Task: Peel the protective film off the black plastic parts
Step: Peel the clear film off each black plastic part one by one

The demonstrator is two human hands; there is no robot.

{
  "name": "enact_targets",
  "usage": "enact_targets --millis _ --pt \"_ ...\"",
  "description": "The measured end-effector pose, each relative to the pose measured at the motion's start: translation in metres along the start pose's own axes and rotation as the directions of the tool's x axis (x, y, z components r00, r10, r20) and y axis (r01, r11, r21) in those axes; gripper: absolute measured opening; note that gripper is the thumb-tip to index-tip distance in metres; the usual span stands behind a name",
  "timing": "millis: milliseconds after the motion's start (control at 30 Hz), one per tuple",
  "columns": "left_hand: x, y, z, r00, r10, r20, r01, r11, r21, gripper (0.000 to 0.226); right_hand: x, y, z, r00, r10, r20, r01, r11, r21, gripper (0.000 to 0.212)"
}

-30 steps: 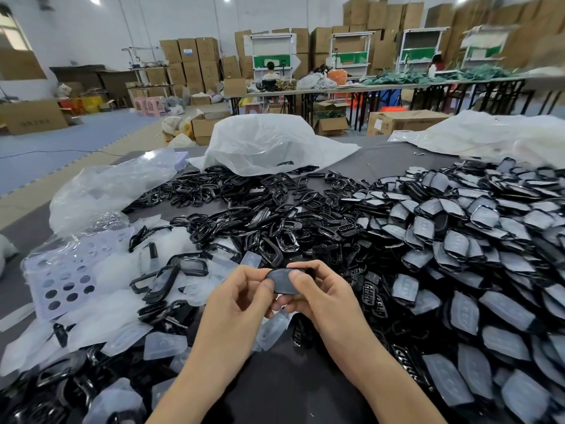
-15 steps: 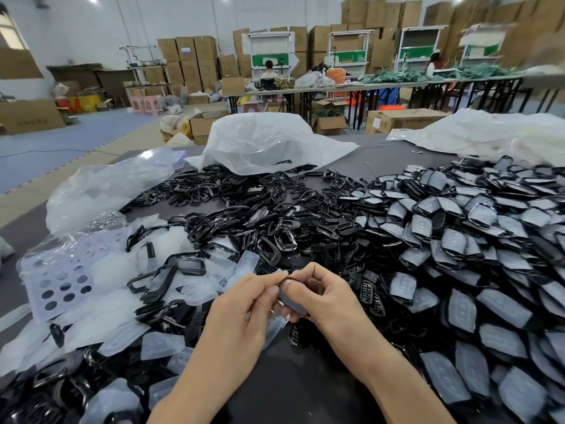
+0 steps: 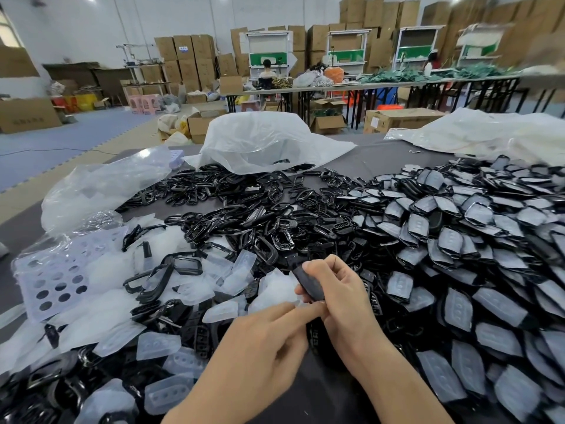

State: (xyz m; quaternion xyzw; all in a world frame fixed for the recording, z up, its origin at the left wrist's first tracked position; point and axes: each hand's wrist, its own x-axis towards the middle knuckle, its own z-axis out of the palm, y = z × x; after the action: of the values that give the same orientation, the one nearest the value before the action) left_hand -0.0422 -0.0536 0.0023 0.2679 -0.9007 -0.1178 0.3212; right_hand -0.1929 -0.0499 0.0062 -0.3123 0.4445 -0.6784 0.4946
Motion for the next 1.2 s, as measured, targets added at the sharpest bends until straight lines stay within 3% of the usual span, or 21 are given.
enact_targets --millis 67,167,267,367,467,600,700,833,900,967,1067,1133,1200 --pt "-0.001 -0.003 -0.002 0.992 -0.071 -0.104 0.058 0.991 -0.125 0.034 0.0 0.001 0.0 1.0 -0.012 0.017 0.012 1.0 0.009 0.038" --pt "0.001 -0.01 -0.004 0.924 -0.3 -0.236 0.222 0.926 -0.306 0.025 0.001 0.002 0.0 0.999 -0.017 0.039 0.017 1.0 0.003 0.034" --pt "0.005 -0.013 -0.005 0.854 -0.475 -0.213 0.329 0.81 -0.485 0.015 -0.001 0.003 0.003 0.996 0.005 0.083 -0.003 1.0 -0.025 0.029" --pt "0.009 -0.012 -0.006 0.853 -0.507 -0.121 0.352 0.732 -0.584 0.018 -0.006 0.007 0.009 0.982 0.001 0.19 0.002 1.0 -0.015 0.019" --pt "0.01 -0.015 -0.007 0.828 -0.547 -0.123 0.372 0.7 -0.61 0.02 -0.01 0.009 0.011 0.972 -0.038 0.231 0.057 0.995 -0.079 0.01" --pt "0.009 -0.024 -0.008 0.786 -0.593 -0.176 0.391 0.696 -0.602 0.016 -0.01 0.011 0.009 0.961 -0.094 0.259 0.177 0.931 -0.32 0.025" --pt "0.008 -0.026 -0.008 0.779 -0.6 -0.184 0.386 0.69 -0.613 0.016 -0.014 0.012 0.007 0.953 -0.09 0.291 0.207 0.892 -0.402 0.029" --pt "0.005 -0.02 -0.004 0.825 -0.545 -0.15 0.355 0.707 -0.612 0.013 -0.009 -0.009 -0.01 0.966 -0.186 0.178 0.246 0.873 -0.421 0.03" --pt "0.003 -0.017 -0.004 0.854 -0.499 -0.146 0.351 0.76 -0.547 0.018 0.004 -0.042 -0.033 0.954 -0.301 0.0 0.284 0.902 -0.326 0.029" --pt "0.001 -0.016 -0.002 0.884 -0.448 -0.135 0.355 0.831 -0.429 0.021 0.02 -0.08 -0.064 0.89 -0.403 -0.214 0.342 0.899 -0.272 0.033" --pt "-0.003 -0.015 0.002 0.943 -0.322 -0.082 0.304 0.936 -0.177 0.025 0.034 -0.112 -0.101 0.76 -0.422 -0.495 0.328 0.906 -0.268 0.062" --pt "-0.004 -0.015 0.006 0.98 -0.195 -0.03 0.196 0.98 0.037 0.03 0.033 -0.109 -0.111 0.717 -0.394 -0.575 0.276 0.918 -0.285 0.071" --pt "-0.003 -0.017 0.009 0.991 -0.13 0.0 0.128 0.974 0.189 0.035 0.027 -0.095 -0.108 0.731 -0.425 -0.534 0.247 0.894 -0.373 0.065"
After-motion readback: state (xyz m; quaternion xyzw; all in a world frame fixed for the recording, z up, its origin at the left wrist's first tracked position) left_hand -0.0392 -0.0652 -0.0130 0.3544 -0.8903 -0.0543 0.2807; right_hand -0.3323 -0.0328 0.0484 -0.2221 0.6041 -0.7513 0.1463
